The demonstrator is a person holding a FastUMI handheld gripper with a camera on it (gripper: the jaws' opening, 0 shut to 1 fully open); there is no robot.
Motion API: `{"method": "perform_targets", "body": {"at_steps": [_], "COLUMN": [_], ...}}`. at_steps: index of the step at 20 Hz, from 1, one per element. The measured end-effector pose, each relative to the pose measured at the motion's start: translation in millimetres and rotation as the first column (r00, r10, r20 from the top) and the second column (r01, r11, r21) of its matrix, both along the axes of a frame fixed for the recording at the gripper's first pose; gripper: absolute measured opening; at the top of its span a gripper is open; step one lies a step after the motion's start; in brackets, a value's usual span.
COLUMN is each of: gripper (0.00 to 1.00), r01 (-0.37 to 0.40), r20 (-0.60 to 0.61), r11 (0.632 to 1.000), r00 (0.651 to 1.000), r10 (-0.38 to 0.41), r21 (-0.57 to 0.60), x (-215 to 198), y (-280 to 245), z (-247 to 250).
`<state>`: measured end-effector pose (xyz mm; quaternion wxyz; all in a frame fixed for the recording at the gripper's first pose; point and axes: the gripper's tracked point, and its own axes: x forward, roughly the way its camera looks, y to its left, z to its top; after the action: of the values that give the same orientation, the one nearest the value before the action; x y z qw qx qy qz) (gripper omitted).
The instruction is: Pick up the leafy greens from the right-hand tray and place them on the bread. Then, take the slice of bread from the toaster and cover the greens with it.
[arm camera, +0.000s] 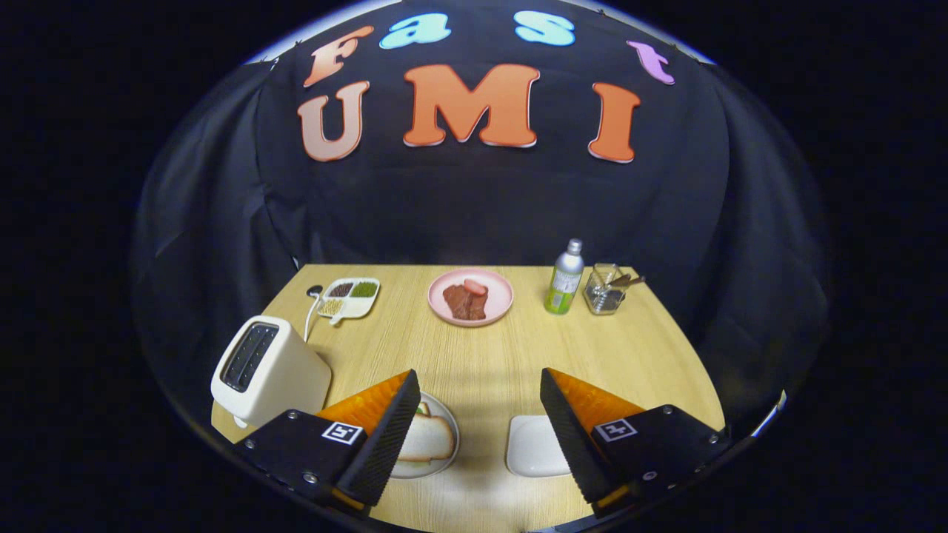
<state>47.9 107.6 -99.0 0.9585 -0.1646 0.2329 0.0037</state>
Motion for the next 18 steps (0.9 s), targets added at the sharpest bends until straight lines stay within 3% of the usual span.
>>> {"method": "perform_targets", "body": {"at_steps": [7, 18], "gripper": [0.98, 0.97], "r01": [-0.003, 0.027], "r20": [0.24, 0.386], "r11": [1.0, 0.999], "r00": [0.971, 0.922], "r10": [-0.001, -0.041], "r21": [0.014, 0.042], "x": [-12, -24], "y": [-8, -32], "z": [90, 135]}}
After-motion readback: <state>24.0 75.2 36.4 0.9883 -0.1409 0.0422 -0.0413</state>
